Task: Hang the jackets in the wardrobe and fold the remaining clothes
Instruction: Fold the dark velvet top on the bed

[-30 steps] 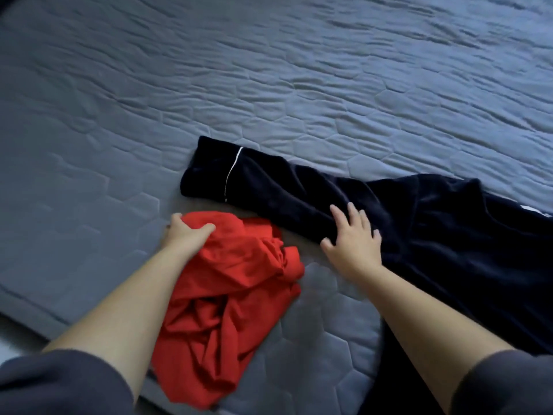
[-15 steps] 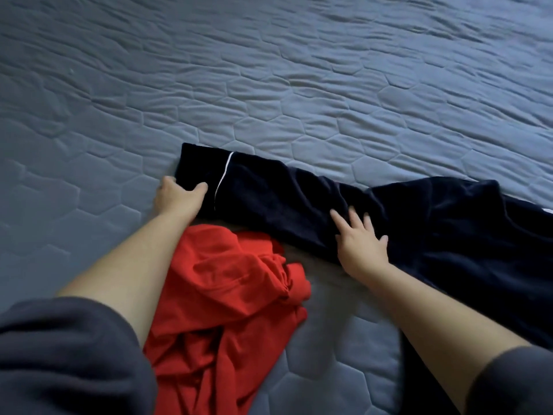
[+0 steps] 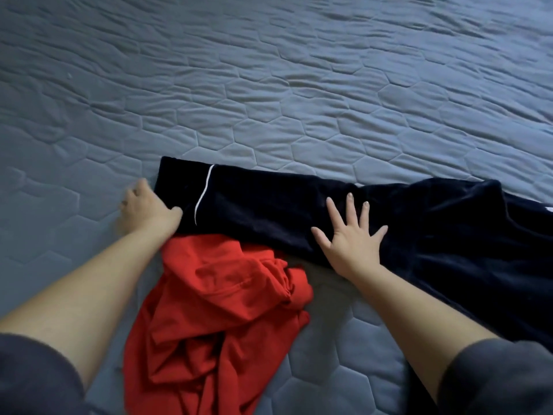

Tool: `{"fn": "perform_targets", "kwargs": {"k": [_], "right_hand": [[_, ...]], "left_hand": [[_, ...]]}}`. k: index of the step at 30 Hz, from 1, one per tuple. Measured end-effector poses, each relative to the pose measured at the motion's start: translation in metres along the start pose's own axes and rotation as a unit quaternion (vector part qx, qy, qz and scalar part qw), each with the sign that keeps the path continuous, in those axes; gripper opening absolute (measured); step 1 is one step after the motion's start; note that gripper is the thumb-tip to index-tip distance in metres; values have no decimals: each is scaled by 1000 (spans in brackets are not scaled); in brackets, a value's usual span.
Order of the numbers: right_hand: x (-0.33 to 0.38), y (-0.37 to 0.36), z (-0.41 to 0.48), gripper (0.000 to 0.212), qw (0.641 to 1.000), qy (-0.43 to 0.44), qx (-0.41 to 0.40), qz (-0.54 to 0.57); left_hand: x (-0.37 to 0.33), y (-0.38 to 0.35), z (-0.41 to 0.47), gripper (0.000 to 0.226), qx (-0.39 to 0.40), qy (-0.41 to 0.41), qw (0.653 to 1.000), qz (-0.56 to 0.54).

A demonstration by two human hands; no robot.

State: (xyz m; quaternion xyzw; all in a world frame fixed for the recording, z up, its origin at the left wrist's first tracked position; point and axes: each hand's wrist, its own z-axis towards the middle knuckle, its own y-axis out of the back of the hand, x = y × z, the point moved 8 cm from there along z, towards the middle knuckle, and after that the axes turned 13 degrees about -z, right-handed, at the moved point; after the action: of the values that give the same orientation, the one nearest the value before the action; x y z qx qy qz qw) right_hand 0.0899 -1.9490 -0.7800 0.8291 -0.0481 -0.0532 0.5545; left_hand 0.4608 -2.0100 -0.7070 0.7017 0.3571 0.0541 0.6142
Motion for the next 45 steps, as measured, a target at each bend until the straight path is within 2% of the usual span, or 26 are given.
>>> {"fn": "perform_targets", "kwargs": {"k": [3,7,9,12,18,24,28,32,35,38,40,41,43,44,45], "right_hand": [[-17,5,-17,67,1000,-21,-19,12],[-59,6,-54,63,999,-37,2,34],[-102,7,-83,61,995,-77,18,56],[-180,-2,-137,60,982,-157,49,98],[-327,-38,-234,59,952,-255,111,130],[-474,-85,-314,57,936,-267,175,149],[-573,-99,-367,57,931,-270,202,141],[-634,-87,-395,59,932,-276,193,132],[-662,-82,-399,63,913,-314,188,183],[-685,-80,-390,70,867,-387,162,268],[-696,-83,-381,74,817,-444,120,348],[-701,-88,-377,77,779,-479,108,389],[-708,-105,-377,82,660,-562,108,486],[-707,-117,-377,79,588,-588,124,541],[-705,-127,-376,68,535,-590,159,584]], "left_hand": [[-47,-5,-38,72,-22,-180,983,29],[-92,-34,-116,72,47,-270,960,54],[-114,-49,-168,71,88,-295,950,52],[-143,-74,-249,71,147,-315,936,61],[-180,-146,-416,67,254,-319,908,94],[-174,-248,-601,73,354,-303,856,225],[-206,-284,-692,77,400,-271,844,233],[-254,-297,-751,65,466,-365,762,261],[-289,-295,-759,49,476,-402,734,270],[-323,-294,-748,40,452,-425,726,296],[-341,-298,-740,37,437,-430,727,309],[-350,-303,-738,36,435,-430,728,310],[-368,-315,-741,34,440,-420,733,303],[-376,-321,-744,35,444,-412,739,295],[-383,-328,-748,35,450,-400,747,284]]}}
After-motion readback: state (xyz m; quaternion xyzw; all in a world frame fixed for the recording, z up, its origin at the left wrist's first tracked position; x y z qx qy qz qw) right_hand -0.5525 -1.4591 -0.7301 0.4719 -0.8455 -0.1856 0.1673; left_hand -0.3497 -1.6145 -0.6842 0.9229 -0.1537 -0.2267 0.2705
